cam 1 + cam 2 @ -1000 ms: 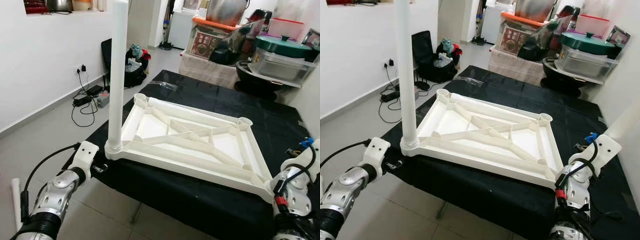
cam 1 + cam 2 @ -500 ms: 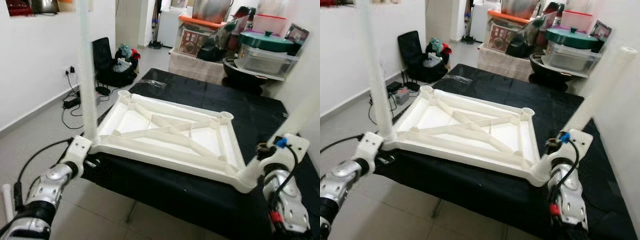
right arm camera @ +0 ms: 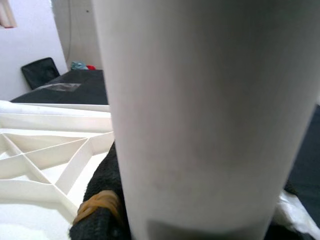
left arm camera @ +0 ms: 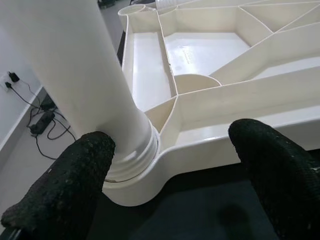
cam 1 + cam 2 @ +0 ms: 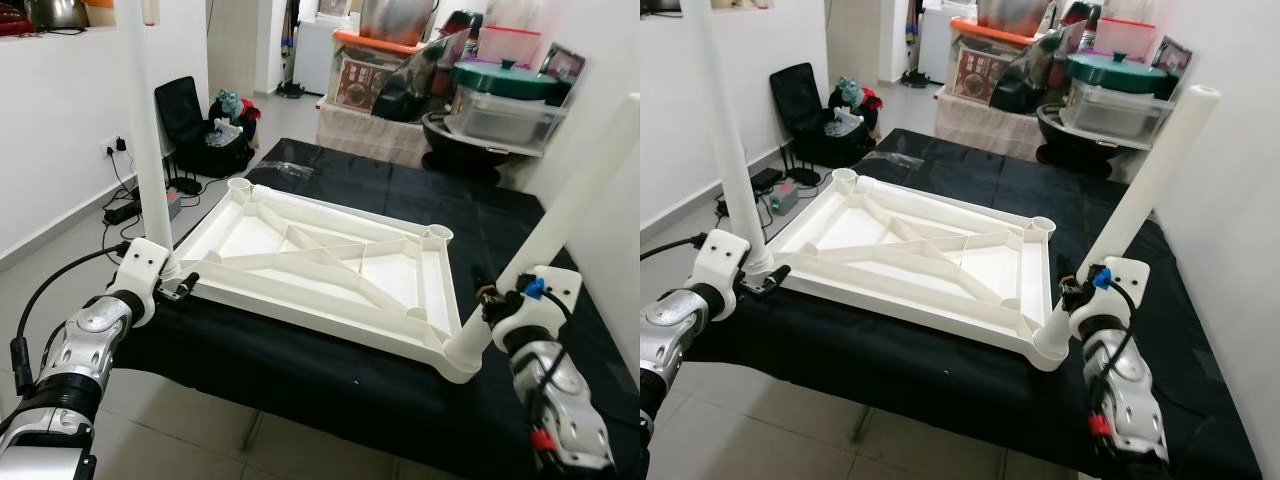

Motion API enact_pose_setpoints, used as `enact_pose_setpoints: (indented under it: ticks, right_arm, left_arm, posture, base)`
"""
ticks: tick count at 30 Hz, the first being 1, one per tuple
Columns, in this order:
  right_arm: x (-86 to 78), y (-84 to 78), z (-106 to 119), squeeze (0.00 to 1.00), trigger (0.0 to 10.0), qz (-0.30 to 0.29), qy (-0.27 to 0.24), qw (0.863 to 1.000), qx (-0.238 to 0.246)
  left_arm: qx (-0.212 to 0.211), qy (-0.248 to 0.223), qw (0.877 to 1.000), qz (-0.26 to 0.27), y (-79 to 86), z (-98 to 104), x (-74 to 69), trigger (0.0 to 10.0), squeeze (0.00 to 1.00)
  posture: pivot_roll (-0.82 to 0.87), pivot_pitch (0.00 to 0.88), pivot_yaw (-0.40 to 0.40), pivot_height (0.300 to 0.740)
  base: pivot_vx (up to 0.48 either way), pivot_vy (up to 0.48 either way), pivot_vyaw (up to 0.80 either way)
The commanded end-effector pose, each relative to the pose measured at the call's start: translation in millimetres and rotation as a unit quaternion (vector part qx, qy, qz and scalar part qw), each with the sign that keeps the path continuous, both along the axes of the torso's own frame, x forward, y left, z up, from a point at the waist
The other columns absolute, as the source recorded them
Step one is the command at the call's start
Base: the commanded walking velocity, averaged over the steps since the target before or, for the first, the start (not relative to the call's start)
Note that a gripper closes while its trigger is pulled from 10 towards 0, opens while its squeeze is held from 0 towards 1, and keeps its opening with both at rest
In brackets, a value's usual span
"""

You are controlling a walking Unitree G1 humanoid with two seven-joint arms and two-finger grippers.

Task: Building children table

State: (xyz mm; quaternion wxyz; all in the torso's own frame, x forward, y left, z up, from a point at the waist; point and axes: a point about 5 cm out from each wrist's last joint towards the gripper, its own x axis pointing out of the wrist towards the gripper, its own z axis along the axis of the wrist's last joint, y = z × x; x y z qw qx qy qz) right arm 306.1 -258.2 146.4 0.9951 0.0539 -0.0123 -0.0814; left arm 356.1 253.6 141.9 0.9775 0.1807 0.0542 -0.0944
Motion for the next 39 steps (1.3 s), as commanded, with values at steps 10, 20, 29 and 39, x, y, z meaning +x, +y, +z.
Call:
enact_pose_setpoints:
  ticks: [10,20,29,39]
  right_arm:
    - [-18.3,-15.8,-33.9,0.00,10.0,-0.031,0.075,0.996,0.024]
    - [-32.7,-16.2,-32.5,0.00,10.0,0.037,0.065,0.997,0.009]
    - [-67.3,24.0,-18.0,0.00,10.0,0.301,0.051,0.952,-0.013]
    - [-111.9,39.3,-23.9,0.00,10.0,0.459,0.113,0.881,-0.022]
  left_arm:
    - [0.016,-0.006,0.999,0.034,26.7,9.1,-0.7,10.0,0.00]
    - [0.026,-0.017,0.998,0.057,44.3,23.3,-0.1,10.0,0.00]
    - [0.036,-0.023,0.998,0.054,46.2,30.0,2.7,10.0,0.00]
    - [0.048,-0.035,0.996,0.059,51.0,43.5,7.0,10.0,0.00]
  posture:
    - [0.03,0.000,-0.102,0.740]
    - [0.01,0.000,-0.092,0.740]
    - [0.00,0.000,-0.080,0.740]
    - [-0.01,0.000,-0.071,0.740]
  base:
    - [0.000,0.000,0.00]
    - [0.000,0.000,0.00]
    - [0.000,0.000,0.00]
    - [0.000,0.000,0.00]
